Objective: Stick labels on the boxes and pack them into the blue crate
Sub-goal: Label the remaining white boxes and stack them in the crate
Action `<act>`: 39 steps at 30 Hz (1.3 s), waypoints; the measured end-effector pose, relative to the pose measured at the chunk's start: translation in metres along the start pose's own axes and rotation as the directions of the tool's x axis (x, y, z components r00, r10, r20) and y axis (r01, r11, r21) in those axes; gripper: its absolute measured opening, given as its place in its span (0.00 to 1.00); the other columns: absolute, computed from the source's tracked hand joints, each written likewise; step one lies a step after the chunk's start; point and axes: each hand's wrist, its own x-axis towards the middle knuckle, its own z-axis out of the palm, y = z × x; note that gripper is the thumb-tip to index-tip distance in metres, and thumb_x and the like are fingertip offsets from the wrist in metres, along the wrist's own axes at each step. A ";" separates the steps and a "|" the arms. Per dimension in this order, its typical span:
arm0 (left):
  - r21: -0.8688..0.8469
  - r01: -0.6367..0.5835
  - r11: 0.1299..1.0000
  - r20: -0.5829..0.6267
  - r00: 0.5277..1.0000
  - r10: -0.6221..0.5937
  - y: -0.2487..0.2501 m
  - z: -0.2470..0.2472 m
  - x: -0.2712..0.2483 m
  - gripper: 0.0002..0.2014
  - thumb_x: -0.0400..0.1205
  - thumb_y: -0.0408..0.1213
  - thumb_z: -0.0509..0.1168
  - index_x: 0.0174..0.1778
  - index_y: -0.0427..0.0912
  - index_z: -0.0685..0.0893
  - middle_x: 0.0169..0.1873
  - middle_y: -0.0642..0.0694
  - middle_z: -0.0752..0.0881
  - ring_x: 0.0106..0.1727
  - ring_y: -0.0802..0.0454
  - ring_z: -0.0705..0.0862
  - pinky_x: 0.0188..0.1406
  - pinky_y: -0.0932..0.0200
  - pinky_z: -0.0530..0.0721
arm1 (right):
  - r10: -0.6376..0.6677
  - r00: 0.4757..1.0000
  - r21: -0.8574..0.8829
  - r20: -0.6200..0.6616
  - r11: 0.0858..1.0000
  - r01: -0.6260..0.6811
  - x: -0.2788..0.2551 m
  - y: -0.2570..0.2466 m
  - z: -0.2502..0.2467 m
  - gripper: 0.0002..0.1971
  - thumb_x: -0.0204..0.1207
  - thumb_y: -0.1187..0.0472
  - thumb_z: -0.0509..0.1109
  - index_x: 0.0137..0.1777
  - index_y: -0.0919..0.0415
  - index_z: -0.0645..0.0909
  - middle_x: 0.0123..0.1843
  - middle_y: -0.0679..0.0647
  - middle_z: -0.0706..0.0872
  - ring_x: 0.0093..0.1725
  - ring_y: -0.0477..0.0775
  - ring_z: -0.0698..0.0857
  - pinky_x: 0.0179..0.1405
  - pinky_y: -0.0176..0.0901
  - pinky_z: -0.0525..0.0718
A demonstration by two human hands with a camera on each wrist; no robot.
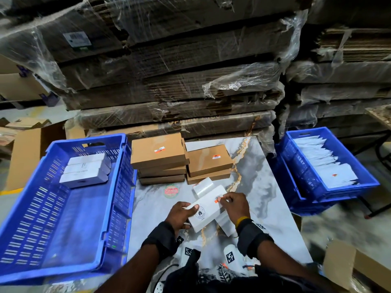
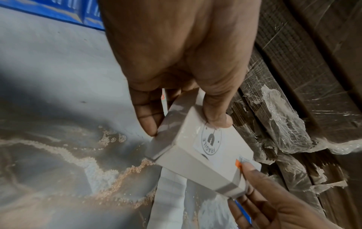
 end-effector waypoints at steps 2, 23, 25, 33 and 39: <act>0.004 -0.006 1.000 -0.029 1.000 0.006 -0.002 0.002 0.000 0.21 0.79 0.46 0.74 0.61 0.40 0.78 0.49 0.39 0.90 0.37 0.50 0.87 0.31 0.59 0.84 | -0.013 1.000 -0.005 0.028 1.000 0.013 0.001 0.002 -0.003 0.07 0.69 0.67 0.81 0.33 0.62 0.86 0.37 0.55 0.85 0.35 0.46 0.81 0.30 0.19 0.74; 0.088 -0.022 0.996 -0.109 0.994 0.031 0.006 0.004 -0.010 0.09 0.77 0.42 0.76 0.42 0.41 0.84 0.38 0.37 0.89 0.35 0.42 0.84 0.31 0.52 0.81 | 0.015 0.990 -0.148 0.141 0.989 0.006 -0.002 0.005 -0.002 0.10 0.70 0.59 0.81 0.34 0.55 0.81 0.44 0.56 0.85 0.43 0.52 0.82 0.43 0.34 0.74; 0.097 -0.019 0.995 -0.102 0.994 0.029 0.007 -0.002 -0.009 0.11 0.77 0.42 0.76 0.47 0.40 0.84 0.38 0.39 0.90 0.34 0.43 0.84 0.28 0.57 0.81 | 0.024 0.990 -0.151 0.139 0.989 -0.003 -0.007 0.001 0.000 0.11 0.70 0.58 0.81 0.34 0.55 0.81 0.42 0.54 0.83 0.42 0.51 0.81 0.42 0.34 0.73; 0.069 0.013 0.998 -0.073 0.997 -0.008 0.001 -0.029 -0.014 0.09 0.80 0.40 0.73 0.39 0.40 0.84 0.38 0.37 0.88 0.32 0.44 0.83 0.29 0.60 0.78 | 0.008 0.996 -0.053 0.087 0.999 -0.003 -0.030 -0.022 -0.005 0.07 0.75 0.61 0.77 0.46 0.65 0.88 0.47 0.55 0.89 0.49 0.52 0.84 0.47 0.34 0.75; 0.100 0.009 0.995 0.013 1.000 -0.011 -0.008 -0.033 -0.011 0.11 0.80 0.39 0.73 0.44 0.33 0.87 0.36 0.36 0.89 0.28 0.47 0.85 0.30 0.59 0.82 | 0.088 0.981 -0.143 0.175 0.988 -0.063 -0.043 -0.017 -0.014 0.09 0.77 0.58 0.75 0.36 0.59 0.85 0.38 0.55 0.87 0.43 0.55 0.85 0.44 0.42 0.77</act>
